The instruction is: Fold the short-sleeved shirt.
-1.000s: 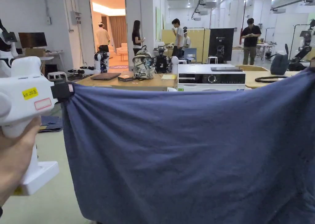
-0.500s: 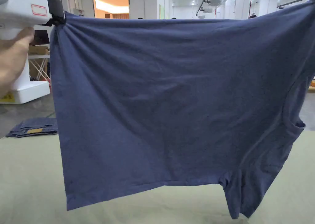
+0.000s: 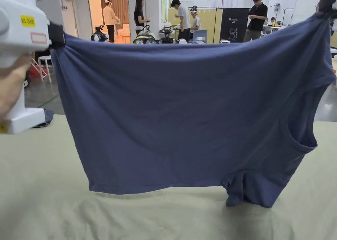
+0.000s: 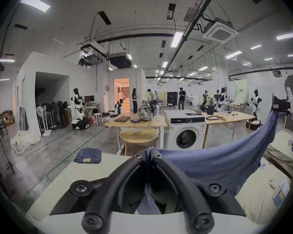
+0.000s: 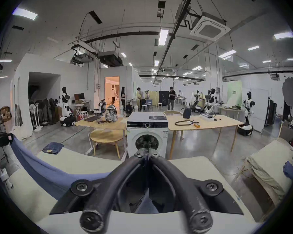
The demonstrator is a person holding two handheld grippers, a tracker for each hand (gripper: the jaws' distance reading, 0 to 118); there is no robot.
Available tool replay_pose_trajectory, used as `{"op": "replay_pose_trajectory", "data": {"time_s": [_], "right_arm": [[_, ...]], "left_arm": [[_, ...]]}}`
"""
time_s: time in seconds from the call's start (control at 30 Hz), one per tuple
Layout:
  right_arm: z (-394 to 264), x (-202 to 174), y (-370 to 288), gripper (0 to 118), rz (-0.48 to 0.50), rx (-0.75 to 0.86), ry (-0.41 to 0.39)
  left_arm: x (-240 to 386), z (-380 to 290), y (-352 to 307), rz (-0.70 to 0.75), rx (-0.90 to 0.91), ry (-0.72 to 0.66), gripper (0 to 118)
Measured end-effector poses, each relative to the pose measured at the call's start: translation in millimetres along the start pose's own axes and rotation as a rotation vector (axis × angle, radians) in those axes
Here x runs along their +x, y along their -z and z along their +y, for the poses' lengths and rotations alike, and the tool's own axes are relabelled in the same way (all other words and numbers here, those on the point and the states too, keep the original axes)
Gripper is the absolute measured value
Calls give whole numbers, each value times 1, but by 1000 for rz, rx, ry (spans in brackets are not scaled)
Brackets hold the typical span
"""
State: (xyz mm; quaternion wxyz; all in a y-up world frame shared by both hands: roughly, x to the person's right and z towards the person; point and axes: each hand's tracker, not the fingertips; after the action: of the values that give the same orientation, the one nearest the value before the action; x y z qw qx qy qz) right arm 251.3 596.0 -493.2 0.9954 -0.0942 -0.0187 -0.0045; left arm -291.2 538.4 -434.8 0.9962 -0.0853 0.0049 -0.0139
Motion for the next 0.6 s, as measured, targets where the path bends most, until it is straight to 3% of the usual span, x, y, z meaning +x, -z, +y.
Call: {"op": "replay_pose_trajectory", "data": {"time_s": [0.23,0.4,0.6], "right_arm": [[-63,16,-37,0,47,-58,-8],[-128,33,-99,0,85,-95,-2],[-245,57,-198,0,76,-98,74]], "left_arm": [[-27,-62,-13,-71,-61,-58,0],[-31,-123,-78,-112,-81,-83,0],[-17,-219,-182,-143,-84,-161,0]]}}
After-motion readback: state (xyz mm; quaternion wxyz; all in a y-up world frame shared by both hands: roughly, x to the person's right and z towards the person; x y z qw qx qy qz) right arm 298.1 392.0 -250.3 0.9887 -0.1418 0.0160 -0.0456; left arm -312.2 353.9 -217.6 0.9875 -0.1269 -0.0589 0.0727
